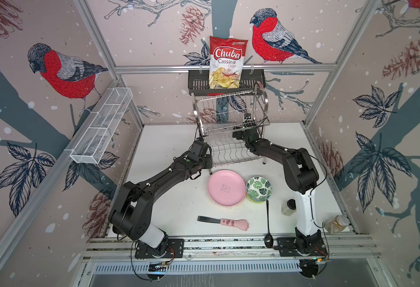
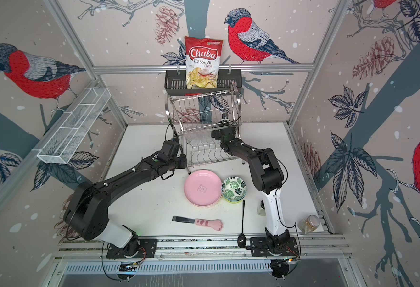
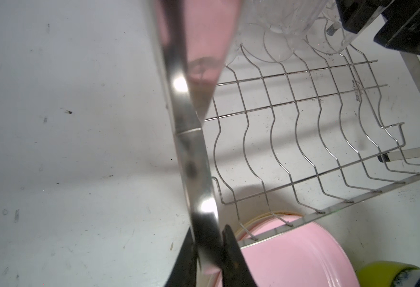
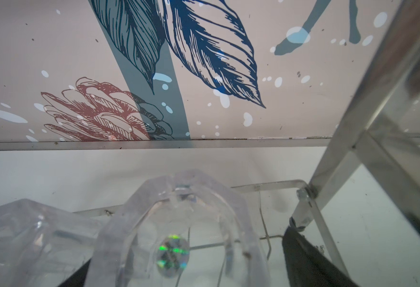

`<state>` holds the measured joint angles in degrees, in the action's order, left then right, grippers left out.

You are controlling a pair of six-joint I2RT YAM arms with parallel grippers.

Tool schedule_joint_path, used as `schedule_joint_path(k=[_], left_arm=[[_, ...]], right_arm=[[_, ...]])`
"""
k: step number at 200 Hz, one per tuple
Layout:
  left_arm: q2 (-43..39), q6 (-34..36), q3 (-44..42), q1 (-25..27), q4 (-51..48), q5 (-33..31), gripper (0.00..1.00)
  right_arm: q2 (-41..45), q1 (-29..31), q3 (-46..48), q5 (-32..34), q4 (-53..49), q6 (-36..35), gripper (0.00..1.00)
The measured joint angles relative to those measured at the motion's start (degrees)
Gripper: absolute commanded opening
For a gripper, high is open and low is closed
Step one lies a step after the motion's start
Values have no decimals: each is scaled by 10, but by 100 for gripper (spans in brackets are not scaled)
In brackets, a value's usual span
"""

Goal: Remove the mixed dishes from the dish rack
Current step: 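Close the left gripper on the rack frame while right grips a clear glass, then pull the clear glass out of the rack with right while left holds the rack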

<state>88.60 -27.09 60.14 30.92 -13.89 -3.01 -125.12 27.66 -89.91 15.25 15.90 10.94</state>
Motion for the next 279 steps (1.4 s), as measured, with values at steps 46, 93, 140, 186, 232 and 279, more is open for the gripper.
schedule_joint_path(k=[46,93,140,186,232,279], left_arm=[[7,2,7,0,-9,-14,11],[12,2,15,0,-17,-18,11],[16,8,18,0,-19,-19,11],[17,15,18,0,-19,-16,11],[24,19,27,0,-24,-16,10],[36,21,37,2,-24,-10,10]], right_arm=[[-16,-6,-6,-18,21,9,88],[-20,-16,-5,-50,31,14,82],[-26,-24,-2,-58,54,19,67],[-33,-30,1,-81,63,29,55],[-18,-34,30,-97,74,29,44],[39,-37,110,-121,81,45,40]])
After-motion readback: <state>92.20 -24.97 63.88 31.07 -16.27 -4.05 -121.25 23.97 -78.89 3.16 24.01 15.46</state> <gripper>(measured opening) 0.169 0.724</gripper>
